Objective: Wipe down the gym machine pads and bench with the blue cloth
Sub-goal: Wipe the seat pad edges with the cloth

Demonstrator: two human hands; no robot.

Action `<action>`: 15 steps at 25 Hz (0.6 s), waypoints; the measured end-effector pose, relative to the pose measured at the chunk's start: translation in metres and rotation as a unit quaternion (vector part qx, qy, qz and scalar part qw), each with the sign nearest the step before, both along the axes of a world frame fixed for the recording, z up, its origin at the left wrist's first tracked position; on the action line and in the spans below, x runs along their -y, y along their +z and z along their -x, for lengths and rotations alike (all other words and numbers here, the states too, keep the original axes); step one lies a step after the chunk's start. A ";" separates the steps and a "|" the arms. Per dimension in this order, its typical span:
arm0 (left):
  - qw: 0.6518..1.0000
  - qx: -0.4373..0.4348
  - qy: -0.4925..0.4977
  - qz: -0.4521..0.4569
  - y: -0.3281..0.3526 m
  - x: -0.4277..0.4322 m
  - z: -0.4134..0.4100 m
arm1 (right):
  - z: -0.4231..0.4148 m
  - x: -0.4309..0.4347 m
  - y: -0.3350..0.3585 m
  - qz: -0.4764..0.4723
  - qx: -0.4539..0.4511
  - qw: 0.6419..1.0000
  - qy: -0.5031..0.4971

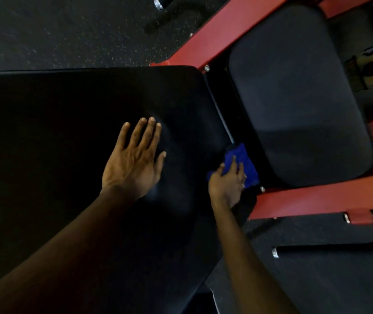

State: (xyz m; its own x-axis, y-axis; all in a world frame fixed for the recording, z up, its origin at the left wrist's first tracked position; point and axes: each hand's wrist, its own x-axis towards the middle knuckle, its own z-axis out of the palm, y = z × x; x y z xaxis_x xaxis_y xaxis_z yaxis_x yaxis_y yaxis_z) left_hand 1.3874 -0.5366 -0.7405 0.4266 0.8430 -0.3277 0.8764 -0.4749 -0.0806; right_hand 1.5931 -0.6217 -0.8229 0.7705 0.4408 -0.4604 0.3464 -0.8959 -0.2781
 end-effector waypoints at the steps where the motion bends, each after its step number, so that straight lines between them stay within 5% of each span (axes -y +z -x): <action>1: 1.000 0.004 0.000 -0.007 -0.001 -0.001 0.000 | 0.014 -0.023 0.004 -0.032 -0.008 0.997 0.064; 6: 1.000 0.010 0.004 -0.014 -0.002 0.000 0.002 | 0.036 -0.117 0.008 -0.201 -0.057 0.903 0.375; 11: 1.000 0.016 -0.005 -0.021 -0.011 0.000 0.003 | 0.029 -0.136 0.005 -0.197 -0.076 0.925 0.315; 15: 0.999 0.031 -0.004 -0.029 -0.011 0.001 0.005 | 0.048 -0.021 0.024 -0.218 -0.055 0.929 0.295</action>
State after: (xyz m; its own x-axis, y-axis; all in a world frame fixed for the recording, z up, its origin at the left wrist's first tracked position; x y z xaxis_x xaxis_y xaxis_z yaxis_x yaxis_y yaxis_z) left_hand 1.3825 -0.5371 -0.7517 0.4519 0.8561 -0.2508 0.8766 -0.4783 -0.0530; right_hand 1.5451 -0.6004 -0.7987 0.2950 0.9340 -0.2013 0.6884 -0.3539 -0.6331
